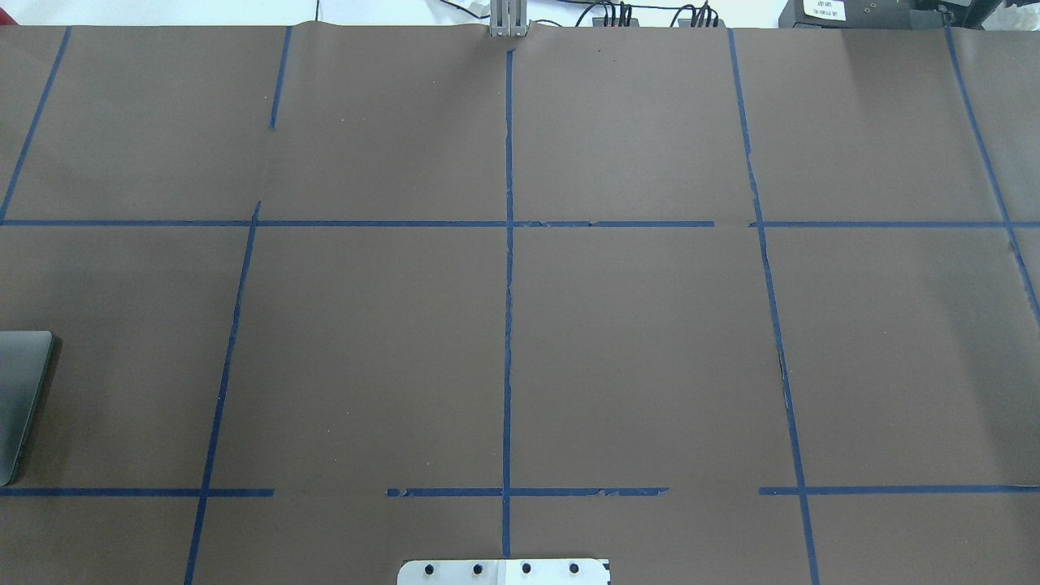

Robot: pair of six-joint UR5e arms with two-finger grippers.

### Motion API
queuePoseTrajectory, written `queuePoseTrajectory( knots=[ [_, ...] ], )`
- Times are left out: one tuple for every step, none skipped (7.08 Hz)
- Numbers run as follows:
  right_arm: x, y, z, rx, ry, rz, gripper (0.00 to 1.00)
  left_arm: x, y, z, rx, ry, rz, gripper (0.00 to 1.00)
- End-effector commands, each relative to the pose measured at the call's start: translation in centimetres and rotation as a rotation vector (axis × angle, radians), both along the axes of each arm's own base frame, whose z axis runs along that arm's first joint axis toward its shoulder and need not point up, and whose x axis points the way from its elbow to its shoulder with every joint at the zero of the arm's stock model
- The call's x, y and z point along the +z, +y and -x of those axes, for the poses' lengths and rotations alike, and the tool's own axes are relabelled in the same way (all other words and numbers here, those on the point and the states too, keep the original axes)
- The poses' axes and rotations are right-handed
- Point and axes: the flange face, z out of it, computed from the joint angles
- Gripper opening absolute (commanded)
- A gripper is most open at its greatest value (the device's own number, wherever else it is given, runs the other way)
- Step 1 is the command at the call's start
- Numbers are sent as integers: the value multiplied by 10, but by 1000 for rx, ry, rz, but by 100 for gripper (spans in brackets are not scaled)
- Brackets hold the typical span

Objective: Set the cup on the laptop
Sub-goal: 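Lower the held mug onto the laptop lid and open the left gripper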

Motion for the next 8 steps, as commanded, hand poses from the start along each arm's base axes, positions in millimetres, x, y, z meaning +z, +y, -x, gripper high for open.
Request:
queuePoseTrajectory(
  knots=[
    [0,0,0,0,0,0,100,-5,-6,1,-9,6,-14,64],
    [-1,-1,0,0,0,-2,100,-5,-8,13,-9,3,-37,72],
    [-1,-1,0,0,0,-2,100,-6,-9,52,-15,41,-85,72],
    [0,0,0,0,0,0,100,-8,-10,97,-48,70,-133,73],
    [-1,-1,0,0,0,-2,100,-13,-13,124,-67,62,-156,73],
    [-1,-1,0,0,0,-2,100,-36,-22,134,-86,49,-102,72],
    [-1,-1,0,0,0,-2,100,-55,-25,145,-57,30,-91,72],
    [-1,-1,0,0,0,-2,100,-72,-30,166,-40,8,-90,73]
  ],
)
